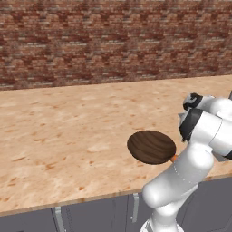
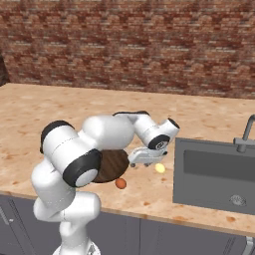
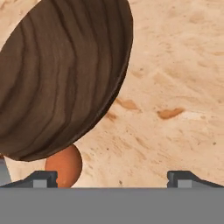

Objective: Gather the eggs and milk located in the vicinity of the sink area and place them right next to the bowl.

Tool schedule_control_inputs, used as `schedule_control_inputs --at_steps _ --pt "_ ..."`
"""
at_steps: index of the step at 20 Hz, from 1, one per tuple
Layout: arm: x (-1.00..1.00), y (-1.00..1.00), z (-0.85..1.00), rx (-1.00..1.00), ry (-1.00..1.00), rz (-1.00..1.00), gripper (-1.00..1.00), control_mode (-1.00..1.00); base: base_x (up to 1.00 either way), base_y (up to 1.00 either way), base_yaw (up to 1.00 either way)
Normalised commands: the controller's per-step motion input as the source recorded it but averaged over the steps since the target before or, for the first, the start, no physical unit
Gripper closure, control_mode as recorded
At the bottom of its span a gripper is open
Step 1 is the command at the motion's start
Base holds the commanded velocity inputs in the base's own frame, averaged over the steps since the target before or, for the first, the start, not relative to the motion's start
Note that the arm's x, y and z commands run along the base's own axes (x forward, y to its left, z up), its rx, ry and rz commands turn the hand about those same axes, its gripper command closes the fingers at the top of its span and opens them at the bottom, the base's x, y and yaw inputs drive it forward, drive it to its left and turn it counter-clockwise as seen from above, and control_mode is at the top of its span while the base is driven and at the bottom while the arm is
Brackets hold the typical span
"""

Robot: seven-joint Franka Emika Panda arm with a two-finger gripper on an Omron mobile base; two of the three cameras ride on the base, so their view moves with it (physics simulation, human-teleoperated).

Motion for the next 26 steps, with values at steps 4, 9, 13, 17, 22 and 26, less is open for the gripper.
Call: schedule_control_inputs --at_steps 4,9,13,17,22,26 --pt "0.29 0.00 0.00 -0.08 0.14 -0.08 -1.00 -1.00 0.00 0.00 0.00" --pt "0.37 0.00 -0.01 -0.12 0.05 -0.03 -1.00 -1.00 0.00 0.00 0.00" --pt "0.12 0.00 -0.08 -0.11 -0.03 0.00 -1.00 -1.00 0.00 0.00 0.00" --pt "0.00 0.00 -0.17 -0.06 -0.12 0.00 -1.00 -1.00 0.00 0.00 0.00" --pt "0.00 0.00 -0.21 -0.06 -0.12 0.00 -1.00 -1.00 0.00 0.00 0.00" --pt "0.00 0.00 -0.07 -0.14 -0.03 0.00 -1.00 -1.00 0.00 0.00 0.00"
